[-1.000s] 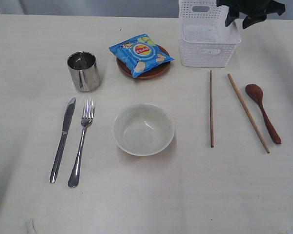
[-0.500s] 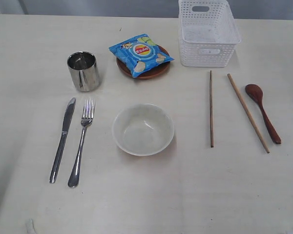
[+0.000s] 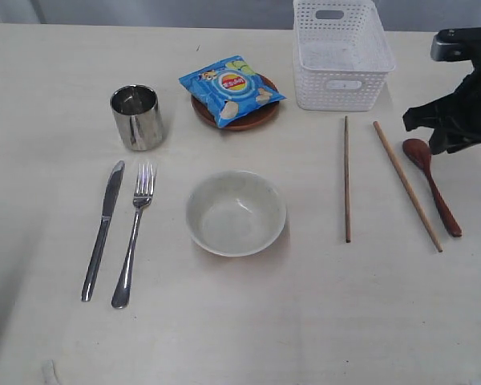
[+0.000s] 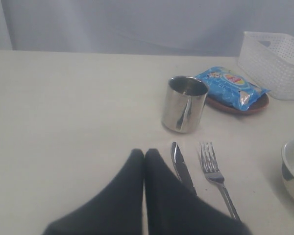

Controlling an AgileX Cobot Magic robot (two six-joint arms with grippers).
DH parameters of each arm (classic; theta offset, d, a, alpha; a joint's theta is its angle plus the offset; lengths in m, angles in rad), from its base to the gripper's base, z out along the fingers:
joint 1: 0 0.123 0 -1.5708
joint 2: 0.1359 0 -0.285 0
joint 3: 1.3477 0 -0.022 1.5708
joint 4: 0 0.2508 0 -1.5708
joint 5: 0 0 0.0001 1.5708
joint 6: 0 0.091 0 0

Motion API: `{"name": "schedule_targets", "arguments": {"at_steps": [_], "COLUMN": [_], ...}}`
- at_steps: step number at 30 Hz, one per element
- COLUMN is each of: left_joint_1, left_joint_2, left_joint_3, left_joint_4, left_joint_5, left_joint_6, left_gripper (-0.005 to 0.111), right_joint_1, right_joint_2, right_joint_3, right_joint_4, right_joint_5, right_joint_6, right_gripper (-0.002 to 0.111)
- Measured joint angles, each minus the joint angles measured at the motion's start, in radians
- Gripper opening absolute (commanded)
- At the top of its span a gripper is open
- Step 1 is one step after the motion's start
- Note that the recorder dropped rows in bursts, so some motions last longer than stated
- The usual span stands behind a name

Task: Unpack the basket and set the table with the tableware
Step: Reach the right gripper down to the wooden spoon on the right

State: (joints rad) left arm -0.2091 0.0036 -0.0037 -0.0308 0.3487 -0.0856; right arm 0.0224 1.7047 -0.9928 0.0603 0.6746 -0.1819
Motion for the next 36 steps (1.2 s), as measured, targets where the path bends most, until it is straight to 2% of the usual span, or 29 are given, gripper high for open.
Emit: {"name": "schedule_targets", "arguments": {"at_steps": [17, 19, 23, 24, 32, 36], "left_joint_1": [0.000, 0.000, 0.000, 0.000, 0.000, 0.000], "left_joint_2": [0.000, 0.000, 0.000, 0.000, 0.000, 0.000], "left_joint_3": [0.000, 0.000, 0.000, 0.000, 0.000, 0.000], "left_joint_4": [0.000, 0.000, 0.000, 0.000, 0.000, 0.000], "left_joint_5": [0.000, 0.000, 0.000, 0.000, 0.000, 0.000], "left_joint_6": [0.000, 0.000, 0.000, 0.000, 0.000, 0.000], "left_gripper": [0.000, 0.000, 0.000, 0.000, 0.000, 0.000], "right_joint_1": [0.000, 0.000, 0.000, 0.000, 0.000, 0.018], "right_joint_2": [0.237, 0.245, 0.255, 0.260, 0.235, 0.141], "right_joint_3": [-0.029, -0.035, -0.042, -0.044, -0.039, -0.029], "right_joint_4": [-0.050, -0.050, -0.041, -0.038, -0.043, -0.039], "right_joint_5": [-0.082, -0.085, -0.093, -0.098, -0.111, -0.091], "right_joint_6": [0.014, 0.016, 0.016, 0.016, 0.033, 0.051], "right_gripper": [0.038, 0.032, 0.002, 0.000, -0.001, -0.001]}}
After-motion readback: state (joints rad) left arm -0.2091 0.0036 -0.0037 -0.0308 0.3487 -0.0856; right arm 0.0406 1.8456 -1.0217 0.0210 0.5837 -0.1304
